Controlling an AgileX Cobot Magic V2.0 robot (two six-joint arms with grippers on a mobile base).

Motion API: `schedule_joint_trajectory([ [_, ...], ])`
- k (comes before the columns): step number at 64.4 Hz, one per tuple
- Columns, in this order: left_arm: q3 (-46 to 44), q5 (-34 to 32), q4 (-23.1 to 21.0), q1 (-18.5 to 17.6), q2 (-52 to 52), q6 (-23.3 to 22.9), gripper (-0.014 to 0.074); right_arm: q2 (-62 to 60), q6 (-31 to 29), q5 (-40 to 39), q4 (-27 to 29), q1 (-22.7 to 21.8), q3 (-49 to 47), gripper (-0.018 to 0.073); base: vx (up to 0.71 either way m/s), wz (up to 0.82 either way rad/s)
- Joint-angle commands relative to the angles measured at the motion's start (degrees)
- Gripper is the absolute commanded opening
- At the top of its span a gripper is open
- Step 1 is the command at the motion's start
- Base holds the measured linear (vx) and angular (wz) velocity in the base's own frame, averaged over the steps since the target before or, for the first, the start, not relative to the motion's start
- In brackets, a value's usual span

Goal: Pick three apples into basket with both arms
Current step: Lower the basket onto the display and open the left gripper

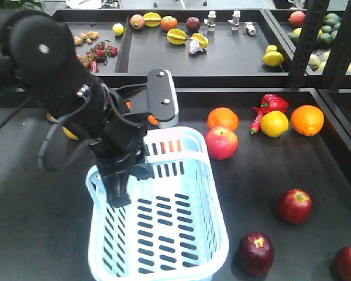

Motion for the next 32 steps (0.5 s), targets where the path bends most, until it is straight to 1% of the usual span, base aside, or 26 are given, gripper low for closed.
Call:
schedule_joint_trajectory([
  [1,-1.48,-2.9,1.56,-0.24,0.37,-1.8,-0.0006,-0.67,-0.03,-4.25,-0.5,-0.25,0.24,-0.0008,0.0,0.0],
  [12,-1.48,-3.71,3.56,-0.24,3.38,0.07,-0.0005,-0.67,-0.03,-4.25,-0.5,-0.25,0.24,-0.0008,0.0,0.0],
  [23,-1.48,-5.17,3.38,-0.24,4.94,0.57,-0.0001,-0.67,-0.03,-4.25,-0.5,-0.25,0.24,-0.0008,0.0,0.0],
  [29,-1.48,-6.23,3.38,-0.24,5.15,2.55,0.0003,-0.67,-0.03,-4.25,-0.5,-0.25,0.24,-0.0008,0.0,0.0],
  [32,-1.48,-6.63,3.38,-0.24,5.15,2.55,0.0004,-0.67,-0.03,-4.25,-0.5,-0.25,0.24,-0.0008,0.0,0.0],
])
